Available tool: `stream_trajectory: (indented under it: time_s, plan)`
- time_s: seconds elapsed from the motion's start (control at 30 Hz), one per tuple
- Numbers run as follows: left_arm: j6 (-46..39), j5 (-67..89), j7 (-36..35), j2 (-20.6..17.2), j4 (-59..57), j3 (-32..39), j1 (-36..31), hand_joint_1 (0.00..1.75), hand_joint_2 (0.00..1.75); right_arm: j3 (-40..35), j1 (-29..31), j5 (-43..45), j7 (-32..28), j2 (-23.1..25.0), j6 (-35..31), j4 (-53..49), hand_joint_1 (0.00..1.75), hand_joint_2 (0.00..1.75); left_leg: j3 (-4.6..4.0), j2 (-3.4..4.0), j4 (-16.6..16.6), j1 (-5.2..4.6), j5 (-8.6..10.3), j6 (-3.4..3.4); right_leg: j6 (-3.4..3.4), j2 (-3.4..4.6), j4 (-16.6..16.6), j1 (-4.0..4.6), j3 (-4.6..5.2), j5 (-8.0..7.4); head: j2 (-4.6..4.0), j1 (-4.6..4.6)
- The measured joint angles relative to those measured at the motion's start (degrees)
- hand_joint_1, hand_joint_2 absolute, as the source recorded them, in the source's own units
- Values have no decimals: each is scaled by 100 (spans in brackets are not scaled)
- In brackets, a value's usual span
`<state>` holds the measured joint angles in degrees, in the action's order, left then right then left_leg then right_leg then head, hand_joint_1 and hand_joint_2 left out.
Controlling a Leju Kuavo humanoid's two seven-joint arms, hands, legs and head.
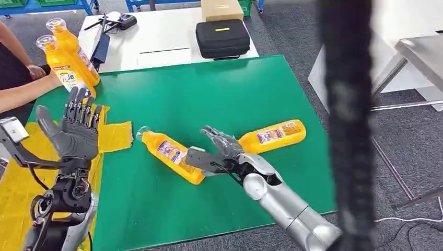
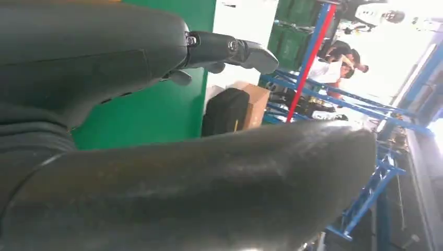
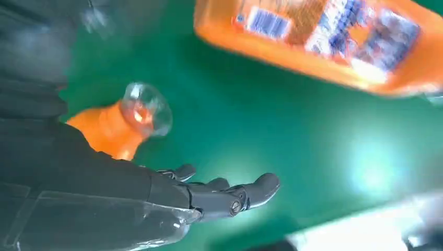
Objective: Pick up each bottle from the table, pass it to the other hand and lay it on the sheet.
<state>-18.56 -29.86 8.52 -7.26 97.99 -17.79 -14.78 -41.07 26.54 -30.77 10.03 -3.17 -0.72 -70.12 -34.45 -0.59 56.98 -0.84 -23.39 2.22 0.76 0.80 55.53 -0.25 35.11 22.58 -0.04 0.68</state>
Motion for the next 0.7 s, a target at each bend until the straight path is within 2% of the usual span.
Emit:
stream_trajectory:
  time_s: [0.2, 0.53, 0.7]
  plan:
    - [13, 13, 22, 0, 41, 4, 4, 0, 0, 175, -212, 83, -155, -127, -72, -537, 0, 175, -15, 1, -1, 0, -1, 0, 0, 0, 0, 1, 15, 1, 0, 2]
    - [11, 17, 24, 2, 63, -9, 2, 0, 0, 275, -288, 227, -334, -199, -260, -703, 0, 175, -16, 1, 0, 0, 0, 0, 0, 0, 0, 1, 16, 1, 0, 2]
    - [9, 17, 24, 0, 61, -18, 1, 0, 0, 417, -313, 594, -356, -229, -288, -773, 0, 175, -18, 1, 0, 0, -1, 0, 0, 0, 0, 1, 17, 1, 0, 0]
